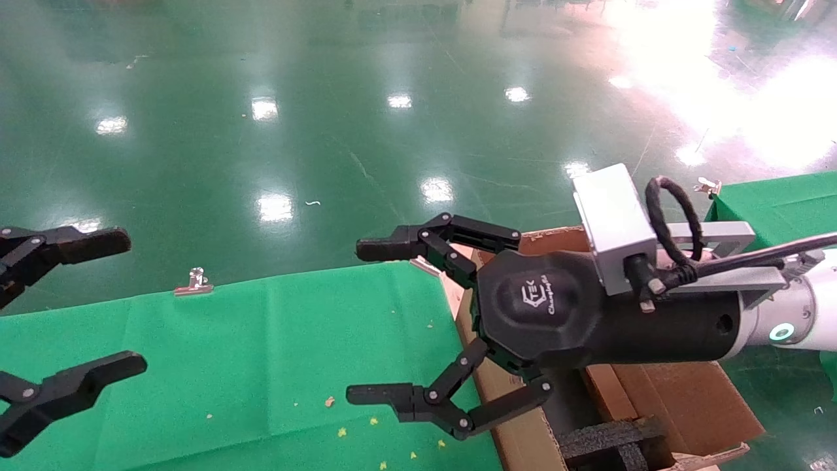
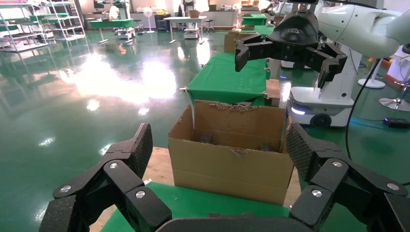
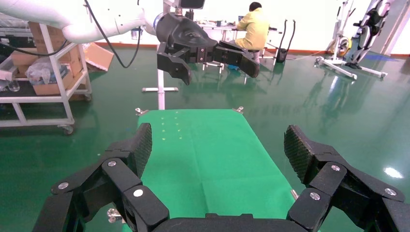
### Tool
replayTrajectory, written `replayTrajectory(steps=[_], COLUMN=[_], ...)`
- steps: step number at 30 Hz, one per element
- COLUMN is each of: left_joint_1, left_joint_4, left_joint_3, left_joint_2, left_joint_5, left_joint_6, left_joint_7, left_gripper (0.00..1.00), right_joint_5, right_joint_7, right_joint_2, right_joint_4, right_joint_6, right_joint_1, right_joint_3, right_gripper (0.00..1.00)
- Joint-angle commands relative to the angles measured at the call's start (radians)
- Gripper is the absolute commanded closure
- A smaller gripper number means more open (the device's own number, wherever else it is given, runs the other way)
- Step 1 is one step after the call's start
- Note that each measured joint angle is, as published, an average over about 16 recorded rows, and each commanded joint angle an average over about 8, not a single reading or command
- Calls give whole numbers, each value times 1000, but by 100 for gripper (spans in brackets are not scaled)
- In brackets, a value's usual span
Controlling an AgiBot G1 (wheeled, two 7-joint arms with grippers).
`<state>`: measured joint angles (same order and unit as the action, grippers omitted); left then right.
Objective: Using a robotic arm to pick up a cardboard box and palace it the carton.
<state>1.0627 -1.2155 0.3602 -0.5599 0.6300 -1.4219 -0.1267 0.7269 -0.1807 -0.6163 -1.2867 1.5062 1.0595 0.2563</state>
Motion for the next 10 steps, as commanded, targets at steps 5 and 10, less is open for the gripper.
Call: replayTrajectory(steps=[5, 10], left_joint_1=[0, 0], left_joint_4=[0, 0], left_joint_3=[0, 0], left_joint_2=[0, 0], left_joint_5=[0, 0], left_joint_6=[0, 0], left_joint_7=[0, 0], left_gripper=[0, 0], right_joint_5=[-1, -1], right_joint_7=[0, -2], right_joint_2=[0, 1], right_joint_4=[0, 0], right_joint_6=[0, -3], right_joint_1=[0, 4], right_joint_3=[0, 6], right_gripper=[0, 0])
